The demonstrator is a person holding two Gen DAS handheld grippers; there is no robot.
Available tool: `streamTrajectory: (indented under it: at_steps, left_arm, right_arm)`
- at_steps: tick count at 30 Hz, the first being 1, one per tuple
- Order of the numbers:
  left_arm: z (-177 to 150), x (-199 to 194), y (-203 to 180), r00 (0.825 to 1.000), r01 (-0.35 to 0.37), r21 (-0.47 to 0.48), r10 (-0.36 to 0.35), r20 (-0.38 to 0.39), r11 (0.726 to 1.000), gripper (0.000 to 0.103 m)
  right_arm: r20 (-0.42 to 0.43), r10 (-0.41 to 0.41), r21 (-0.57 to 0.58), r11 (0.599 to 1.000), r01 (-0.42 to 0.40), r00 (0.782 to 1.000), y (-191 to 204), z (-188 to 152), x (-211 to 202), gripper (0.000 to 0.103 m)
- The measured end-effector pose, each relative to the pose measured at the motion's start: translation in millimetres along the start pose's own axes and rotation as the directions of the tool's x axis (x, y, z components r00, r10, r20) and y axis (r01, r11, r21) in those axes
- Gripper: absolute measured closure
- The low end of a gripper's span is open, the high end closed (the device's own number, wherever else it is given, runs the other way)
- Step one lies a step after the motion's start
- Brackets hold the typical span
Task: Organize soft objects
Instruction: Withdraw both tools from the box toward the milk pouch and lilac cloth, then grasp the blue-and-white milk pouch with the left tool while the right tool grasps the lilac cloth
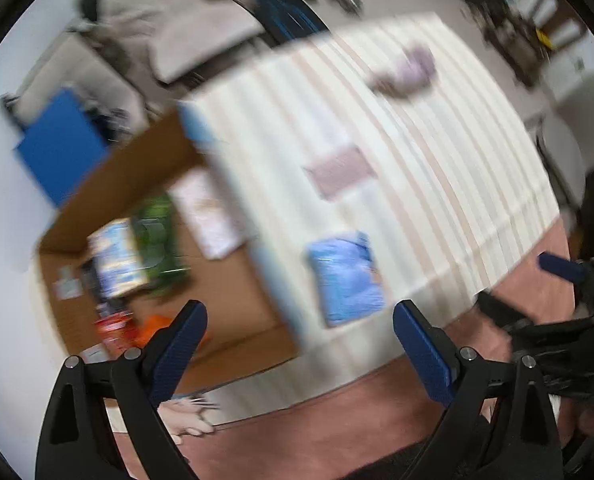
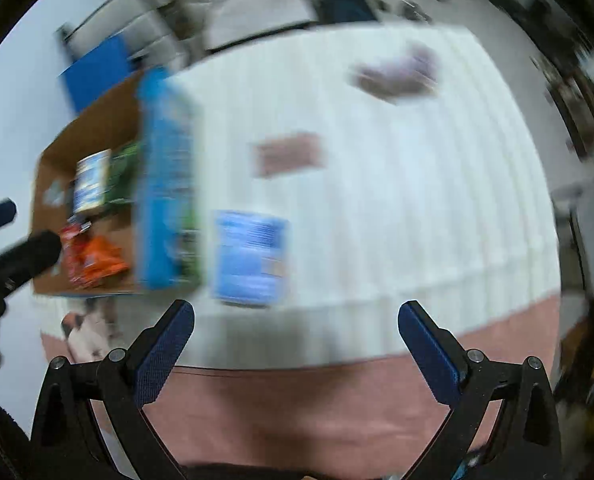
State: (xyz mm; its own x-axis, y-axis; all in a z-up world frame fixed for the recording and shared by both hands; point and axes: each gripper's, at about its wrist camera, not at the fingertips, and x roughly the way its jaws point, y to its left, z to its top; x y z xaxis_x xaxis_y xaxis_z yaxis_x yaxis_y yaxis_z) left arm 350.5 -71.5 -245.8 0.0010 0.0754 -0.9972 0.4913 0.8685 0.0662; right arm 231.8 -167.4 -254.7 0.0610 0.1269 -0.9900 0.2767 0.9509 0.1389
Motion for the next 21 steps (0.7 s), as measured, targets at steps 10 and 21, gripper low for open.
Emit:
streamTrajectory:
  at_steps: [10,21]
  left_arm:
    - [41,127,-55,0.954,-0.077,0.022,0.080,-0.289,0.997,0.008]
    - [39,175,-71,0.902,-0.134,-0.022,0.113,-0.417,0.991,0.007]
  right_arm:
    - [-0.023,0.022,0.185,0.983,-0.018,0.999,-133,13,23,0.000]
    - [-0.024,0.032,0.052,0.998,-0.031,0.999,-152,78,17,0.000]
